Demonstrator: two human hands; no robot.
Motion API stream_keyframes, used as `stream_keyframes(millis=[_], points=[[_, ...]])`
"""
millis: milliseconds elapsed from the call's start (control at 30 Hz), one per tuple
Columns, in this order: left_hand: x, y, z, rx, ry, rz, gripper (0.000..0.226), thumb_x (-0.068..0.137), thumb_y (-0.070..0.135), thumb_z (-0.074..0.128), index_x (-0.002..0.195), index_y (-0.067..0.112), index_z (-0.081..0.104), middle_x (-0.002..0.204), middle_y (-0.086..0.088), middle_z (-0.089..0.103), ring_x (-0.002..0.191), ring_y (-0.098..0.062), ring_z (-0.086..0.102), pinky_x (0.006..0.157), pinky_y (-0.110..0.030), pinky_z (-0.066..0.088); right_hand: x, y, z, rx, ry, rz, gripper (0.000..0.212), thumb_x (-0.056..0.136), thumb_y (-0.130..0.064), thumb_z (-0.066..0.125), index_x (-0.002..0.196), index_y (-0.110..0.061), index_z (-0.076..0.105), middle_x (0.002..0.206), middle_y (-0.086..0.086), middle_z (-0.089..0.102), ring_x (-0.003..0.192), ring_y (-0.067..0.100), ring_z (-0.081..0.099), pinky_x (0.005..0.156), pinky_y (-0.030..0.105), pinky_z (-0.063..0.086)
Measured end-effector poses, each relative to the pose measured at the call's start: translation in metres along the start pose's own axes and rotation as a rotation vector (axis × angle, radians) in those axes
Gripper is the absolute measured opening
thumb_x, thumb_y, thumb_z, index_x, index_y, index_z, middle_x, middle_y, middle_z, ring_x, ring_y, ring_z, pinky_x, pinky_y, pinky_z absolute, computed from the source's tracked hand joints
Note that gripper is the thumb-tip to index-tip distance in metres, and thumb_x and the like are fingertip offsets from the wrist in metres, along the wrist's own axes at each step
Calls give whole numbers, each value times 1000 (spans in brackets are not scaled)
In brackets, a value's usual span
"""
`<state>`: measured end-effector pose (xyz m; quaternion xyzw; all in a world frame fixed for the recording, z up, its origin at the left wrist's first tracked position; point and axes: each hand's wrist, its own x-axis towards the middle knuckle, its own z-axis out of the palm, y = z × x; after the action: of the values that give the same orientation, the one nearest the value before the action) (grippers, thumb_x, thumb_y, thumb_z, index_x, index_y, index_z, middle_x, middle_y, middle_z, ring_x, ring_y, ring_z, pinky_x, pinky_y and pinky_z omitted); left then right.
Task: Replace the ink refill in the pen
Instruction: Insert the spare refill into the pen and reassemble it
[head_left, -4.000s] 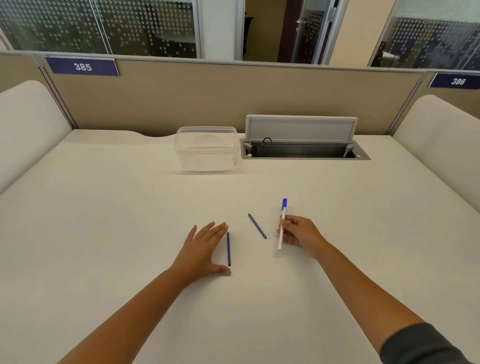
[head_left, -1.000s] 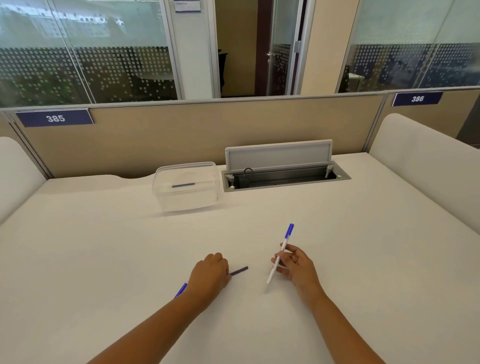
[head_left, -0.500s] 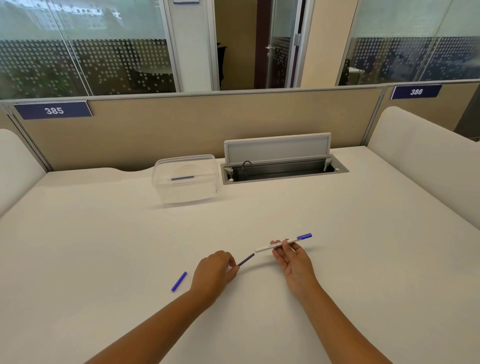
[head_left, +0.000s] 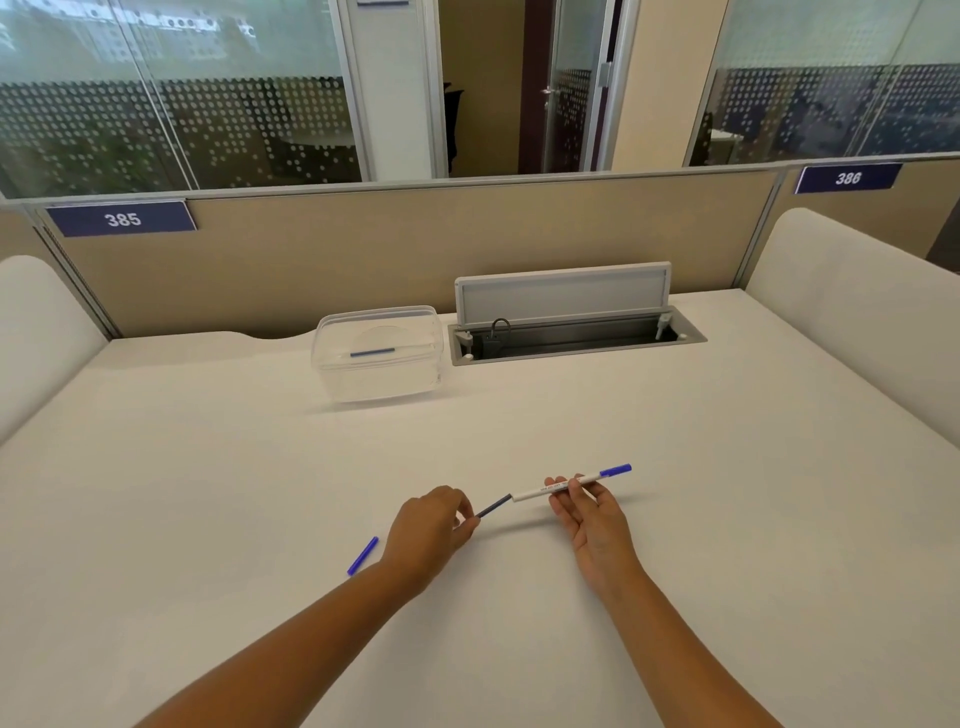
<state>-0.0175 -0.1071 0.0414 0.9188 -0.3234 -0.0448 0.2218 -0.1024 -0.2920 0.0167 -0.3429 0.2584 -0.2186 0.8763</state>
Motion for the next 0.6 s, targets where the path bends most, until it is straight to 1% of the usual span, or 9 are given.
stream_keyframes(millis=[133,233,367,467,533,600], points=[[2,-1,1,53,-2,41,19,89,34,53,97,19,62,105,2,66,88,-13,62,76,-22,42,0,0,0,7,0,1,6,93,-4,49,98,-5,53,96,15,67,83,17,71,68,21,59],[4,-2,0,175,21,123,23,90,36,50,100,20,63,105,2,67,90,-17,61,79,-23,40,0,0,0,8,-6,-1,6,93,-4,50,98,-5,53,97,15,67,81,15,72,69,22,59],[6,0,0,222,62,187,24,91,34,49,100,17,64,102,0,69,86,-21,62,75,-24,36,-1,1,1,-7,-29,-4,5,92,-5,51,97,-6,54,96,14,68,83,16,72,68,22,59],[8,6,-4,153,111,230,22,90,32,51,97,15,64,99,-2,69,83,-21,64,75,-26,41,-3,0,1,5,-22,26,6,92,-6,52,97,-5,54,90,12,72,81,16,73,66,21,58],[8,15,-9,51,167,256,21,89,31,54,96,14,64,99,-2,69,82,-22,65,75,-30,48,-4,-4,0,80,12,78,5,92,-6,52,92,-4,56,80,8,75,75,13,73,62,20,58],[7,26,-16,-38,231,262,24,90,33,53,104,15,61,107,-1,66,88,-20,65,79,-33,49,-7,-8,1,207,55,129,8,91,-6,53,87,-4,59,74,8,76,70,12,73,59,20,58]])
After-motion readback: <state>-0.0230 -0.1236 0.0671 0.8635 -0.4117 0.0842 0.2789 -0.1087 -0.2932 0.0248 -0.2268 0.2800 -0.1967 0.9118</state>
